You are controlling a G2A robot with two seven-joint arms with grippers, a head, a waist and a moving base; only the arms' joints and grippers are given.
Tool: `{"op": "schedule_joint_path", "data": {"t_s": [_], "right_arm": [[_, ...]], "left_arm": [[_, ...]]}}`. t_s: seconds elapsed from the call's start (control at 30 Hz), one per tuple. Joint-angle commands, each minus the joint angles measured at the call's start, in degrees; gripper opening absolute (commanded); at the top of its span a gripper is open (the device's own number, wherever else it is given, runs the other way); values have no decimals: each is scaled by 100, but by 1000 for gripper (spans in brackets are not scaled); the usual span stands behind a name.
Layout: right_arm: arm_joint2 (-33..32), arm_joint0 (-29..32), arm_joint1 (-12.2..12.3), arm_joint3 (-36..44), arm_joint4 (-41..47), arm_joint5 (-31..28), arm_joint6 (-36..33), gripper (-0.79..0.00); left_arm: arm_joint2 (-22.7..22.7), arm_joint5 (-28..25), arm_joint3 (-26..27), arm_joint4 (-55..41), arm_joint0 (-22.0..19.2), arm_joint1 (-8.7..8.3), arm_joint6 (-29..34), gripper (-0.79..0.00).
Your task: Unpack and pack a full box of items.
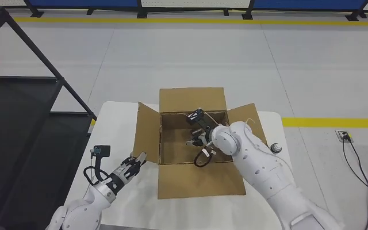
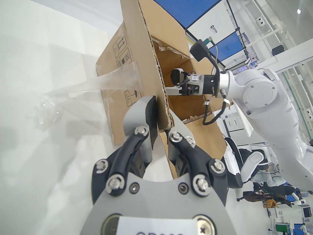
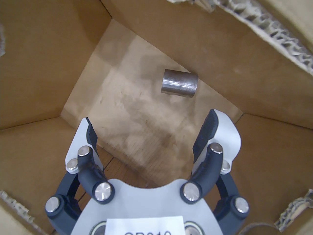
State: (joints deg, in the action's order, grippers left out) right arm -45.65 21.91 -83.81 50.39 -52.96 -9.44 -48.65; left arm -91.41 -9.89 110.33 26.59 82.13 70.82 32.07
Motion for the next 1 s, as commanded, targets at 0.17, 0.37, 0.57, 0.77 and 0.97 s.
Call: {"op": "schedule_joint_path", "data": {"t_s": [0.17, 0.37, 0.57, 0.77, 0.97], "right_arm": [[485, -322, -428, -974, 164, 538, 422, 0], [724, -524, -746, -1668, 259, 744, 798, 0], [832, -722, -993, -2288, 379, 627, 977, 0], [872, -857, -1213, -2834, 488, 578, 1277, 0], [897, -945, -1401, -3220, 521, 684, 1529, 0]], "left_arm": [[-8, -101, -24, -75, 6, -38, 94, -785], [-40, -175, -23, -118, 22, -72, 167, -785], [-58, -224, -33, -179, 54, -100, 196, -785], [-70, -231, -68, -206, 63, -125, 157, -785], [-57, -248, -82, -246, 78, -150, 156, -785]]}}
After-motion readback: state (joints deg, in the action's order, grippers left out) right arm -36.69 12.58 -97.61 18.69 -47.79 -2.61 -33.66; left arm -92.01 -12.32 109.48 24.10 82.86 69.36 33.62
